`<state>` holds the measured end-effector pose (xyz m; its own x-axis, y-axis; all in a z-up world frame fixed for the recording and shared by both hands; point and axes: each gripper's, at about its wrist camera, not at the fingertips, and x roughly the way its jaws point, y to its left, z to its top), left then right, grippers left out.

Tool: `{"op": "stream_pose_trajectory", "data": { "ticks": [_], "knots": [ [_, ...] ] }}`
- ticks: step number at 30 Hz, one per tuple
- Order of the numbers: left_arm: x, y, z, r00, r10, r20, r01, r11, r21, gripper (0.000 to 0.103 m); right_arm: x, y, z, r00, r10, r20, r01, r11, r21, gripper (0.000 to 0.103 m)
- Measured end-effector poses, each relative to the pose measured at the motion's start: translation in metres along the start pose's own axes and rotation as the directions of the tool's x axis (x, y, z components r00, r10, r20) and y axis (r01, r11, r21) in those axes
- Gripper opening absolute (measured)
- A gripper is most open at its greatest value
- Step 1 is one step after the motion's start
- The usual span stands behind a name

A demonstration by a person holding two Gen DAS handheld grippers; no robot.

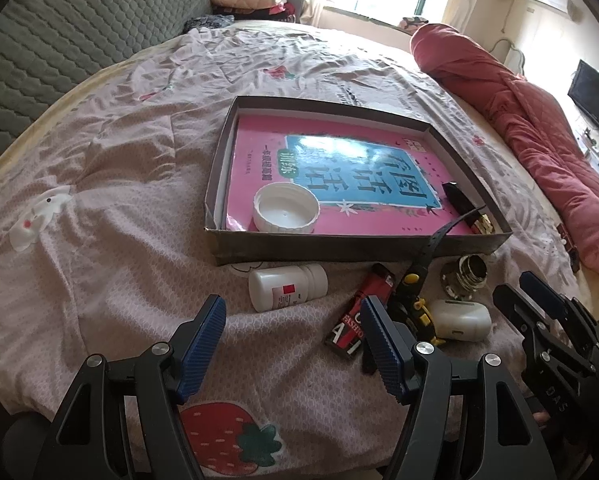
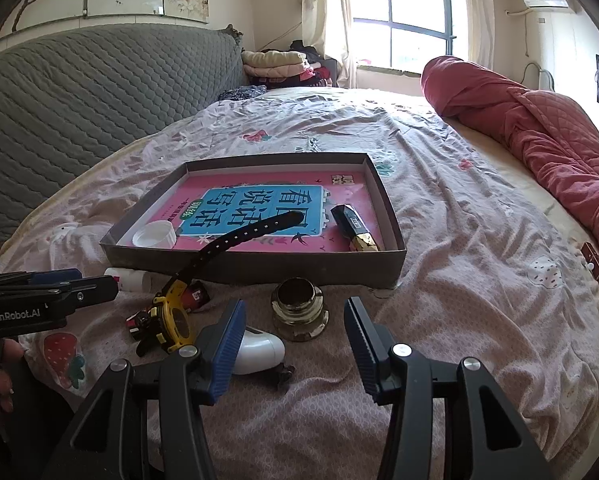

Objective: Organize rigid objects
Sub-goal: 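Move both grippers toward the remaining items beside the tray, then close the left gripper on the white pill bottle while the right gripper grasps the glass jar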

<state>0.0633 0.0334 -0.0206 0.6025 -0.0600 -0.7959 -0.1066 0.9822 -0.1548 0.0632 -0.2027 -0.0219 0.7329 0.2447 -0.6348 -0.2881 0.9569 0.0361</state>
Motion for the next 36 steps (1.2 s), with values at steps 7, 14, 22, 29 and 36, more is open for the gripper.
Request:
{"op": "stream_pose_trajectory", "data": {
  "ticks": [7,14,22,29,36],
  "knots": [
    [0.010,0.000,0.004,0.999,0.043,-0.007,-0.043,0.999,-0.010,0.071,0.007,-0.003,0.001,1.000,0.003,-0.010,-0.003,1.000,0.014,0.051],
    [0.020,0.001,0.006,0.998,0.066,-0.023,-0.067,0.998,-0.022,0.071,0.024,-0.007,0.004,0.999,-0.001,-0.038,0.001,1.000,0.024,0.051],
    [0.031,0.002,0.011,0.995,0.089,-0.044,-0.091,0.995,-0.040,0.071,0.043,-0.003,0.003,0.997,0.015,-0.074,-0.015,1.000,0.003,0.051],
    [0.043,-0.004,0.012,0.989,0.127,-0.069,-0.130,0.991,-0.037,0.071,0.055,-0.003,0.004,0.996,0.017,-0.091,-0.017,1.000,-0.003,0.051],
    [0.052,-0.008,0.013,0.985,0.156,-0.078,-0.159,0.987,-0.037,0.071,0.064,-0.003,0.004,0.993,0.004,-0.116,-0.006,1.000,-0.013,0.051]
  ]
}}
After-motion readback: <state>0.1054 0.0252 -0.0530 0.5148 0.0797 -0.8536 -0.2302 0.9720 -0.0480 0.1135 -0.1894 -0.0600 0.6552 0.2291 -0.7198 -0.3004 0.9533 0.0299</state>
